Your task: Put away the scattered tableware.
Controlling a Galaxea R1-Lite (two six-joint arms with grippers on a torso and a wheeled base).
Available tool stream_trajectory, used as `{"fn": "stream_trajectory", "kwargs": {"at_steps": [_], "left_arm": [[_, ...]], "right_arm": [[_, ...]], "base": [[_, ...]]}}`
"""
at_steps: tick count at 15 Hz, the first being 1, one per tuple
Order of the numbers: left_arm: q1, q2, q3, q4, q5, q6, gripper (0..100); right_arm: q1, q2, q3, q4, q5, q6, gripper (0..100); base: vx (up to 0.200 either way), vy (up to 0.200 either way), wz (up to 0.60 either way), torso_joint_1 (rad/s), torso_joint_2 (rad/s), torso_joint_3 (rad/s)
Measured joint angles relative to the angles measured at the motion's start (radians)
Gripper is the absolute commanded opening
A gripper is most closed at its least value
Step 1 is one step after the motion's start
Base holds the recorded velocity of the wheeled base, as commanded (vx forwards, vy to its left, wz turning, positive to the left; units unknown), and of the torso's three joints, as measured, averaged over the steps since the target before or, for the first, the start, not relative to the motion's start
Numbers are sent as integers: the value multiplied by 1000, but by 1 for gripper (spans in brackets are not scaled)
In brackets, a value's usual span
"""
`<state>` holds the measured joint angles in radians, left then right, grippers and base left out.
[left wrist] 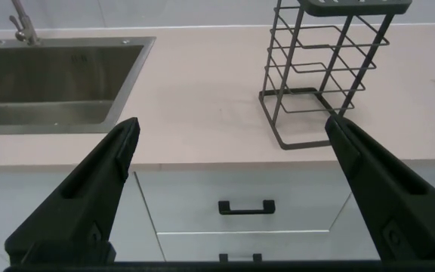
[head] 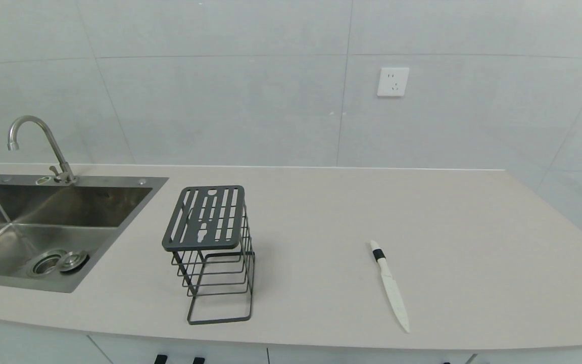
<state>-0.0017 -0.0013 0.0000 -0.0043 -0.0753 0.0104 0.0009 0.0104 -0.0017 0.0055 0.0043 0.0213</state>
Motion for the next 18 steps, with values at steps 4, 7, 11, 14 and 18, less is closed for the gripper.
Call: {"fn": "stream_trajectory", "kwargs": {"at_steps": [4,7,11,14,18], "left_arm": [[0,0,0,1,1,-3,100],[1,0,0,0,1,-3,100],[0,0,0,0,3,-1,100],[0,0,0,0,3,0,100],[0,0,0,0,2,3,100]], "right_arm": [[0,0,0,1,0,0,100],[0,0,0,1,0,0,100],[0,0,0,3,8,5,100],[0,-1,0,-1,39,-13,100],[-2,10,-54,-93,96,-30,100]], "base": [[0,0,0,260,-49,194],[0,0,0,50,-15,39],[0,0,0,0,0,0],[0,0,0,0,0,0],[0,0,0,0,0,0]]}}
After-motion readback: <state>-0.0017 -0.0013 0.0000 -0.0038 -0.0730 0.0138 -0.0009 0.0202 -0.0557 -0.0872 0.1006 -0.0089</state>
